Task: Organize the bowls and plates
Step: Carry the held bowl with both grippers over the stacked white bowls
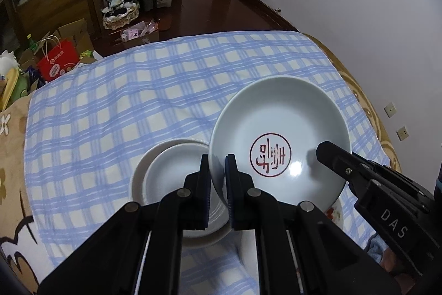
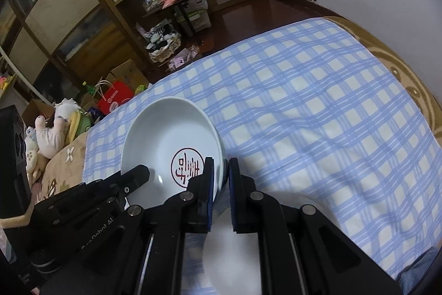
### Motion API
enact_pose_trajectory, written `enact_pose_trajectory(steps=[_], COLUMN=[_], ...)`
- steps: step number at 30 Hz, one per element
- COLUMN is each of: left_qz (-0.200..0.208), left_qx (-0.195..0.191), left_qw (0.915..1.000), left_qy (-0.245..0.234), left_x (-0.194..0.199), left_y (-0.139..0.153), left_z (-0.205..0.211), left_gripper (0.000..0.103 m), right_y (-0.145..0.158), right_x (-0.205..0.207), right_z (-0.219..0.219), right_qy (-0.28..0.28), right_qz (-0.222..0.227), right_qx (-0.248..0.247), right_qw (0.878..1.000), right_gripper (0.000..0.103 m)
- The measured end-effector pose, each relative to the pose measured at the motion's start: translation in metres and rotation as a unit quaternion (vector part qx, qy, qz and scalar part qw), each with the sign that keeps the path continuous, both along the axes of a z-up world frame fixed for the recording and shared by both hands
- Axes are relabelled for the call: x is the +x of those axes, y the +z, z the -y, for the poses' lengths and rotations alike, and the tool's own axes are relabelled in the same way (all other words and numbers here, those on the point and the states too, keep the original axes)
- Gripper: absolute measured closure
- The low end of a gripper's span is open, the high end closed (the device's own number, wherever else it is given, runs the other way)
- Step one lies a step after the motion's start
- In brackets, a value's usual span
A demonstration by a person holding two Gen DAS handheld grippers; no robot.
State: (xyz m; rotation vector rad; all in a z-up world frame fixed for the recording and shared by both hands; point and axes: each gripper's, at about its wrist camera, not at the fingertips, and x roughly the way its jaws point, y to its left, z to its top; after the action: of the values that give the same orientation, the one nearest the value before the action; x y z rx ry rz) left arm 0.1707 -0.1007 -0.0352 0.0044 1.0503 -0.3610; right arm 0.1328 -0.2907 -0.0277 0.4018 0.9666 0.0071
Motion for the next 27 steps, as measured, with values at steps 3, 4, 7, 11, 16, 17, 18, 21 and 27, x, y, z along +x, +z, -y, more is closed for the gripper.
enact_pose_trajectory(steps=[3, 4, 7, 11, 16, 17, 18, 21, 27], left_qz=[0.007, 0.01, 0.004, 0.013, 0.001, 0.0, -0.001, -0.014, -0.013], left_qx=[-0.002, -0.005, -0.017, -0.017, -0.029, -0.032, -0.036, -0.045, -0.047], left_qw=[1.0, 0.9999, 0.9994, 0.9993, 0.999, 0.9989, 0.9987, 0.998, 0.9981], left_qy=[0.005, 0.01, 0.028, 0.03, 0.033, 0.035, 0.036, 0.042, 0.036], left_x=[-0.008, -0.01, -0.015, -0.02, -0.023, -0.024, -0.025, -0.021, -0.016], left_y=[-0.001, -0.003, -0.007, -0.01, -0.026, -0.03, -0.033, -0.041, -0.047], left_z=[-0.011, -0.016, -0.031, -0.044, -0.061, -0.063, -0.067, -0.072, -0.074], left_gripper=[0.093, 0.093, 0.093, 0.093, 0.093, 0.093, 0.093, 0.093, 0.093], right_y=[0.002, 0.002, 0.001, -0.004, -0.017, -0.021, -0.024, -0.032, -0.042], right_x=[-0.004, -0.005, -0.007, -0.009, -0.012, -0.013, -0.013, -0.011, -0.006], right_z=[-0.011, -0.015, -0.028, -0.041, -0.052, -0.056, -0.059, -0.063, -0.065], right_qy=[0.004, 0.006, 0.014, 0.019, 0.024, 0.027, 0.029, 0.026, 0.016], right_qz=[0.001, 0.001, 0.003, 0.011, 0.008, 0.006, 0.006, -0.001, -0.01], right_qx=[-0.002, -0.003, -0.016, -0.013, -0.006, -0.008, -0.011, -0.01, -0.006], right_qw=[1.0, 1.0, 1.0, 1.0, 1.0, 1.0, 1.0, 1.0, 1.0], right_gripper=[0.092, 0.092, 0.092, 0.092, 0.092, 0.092, 0.092, 0.092, 0.092])
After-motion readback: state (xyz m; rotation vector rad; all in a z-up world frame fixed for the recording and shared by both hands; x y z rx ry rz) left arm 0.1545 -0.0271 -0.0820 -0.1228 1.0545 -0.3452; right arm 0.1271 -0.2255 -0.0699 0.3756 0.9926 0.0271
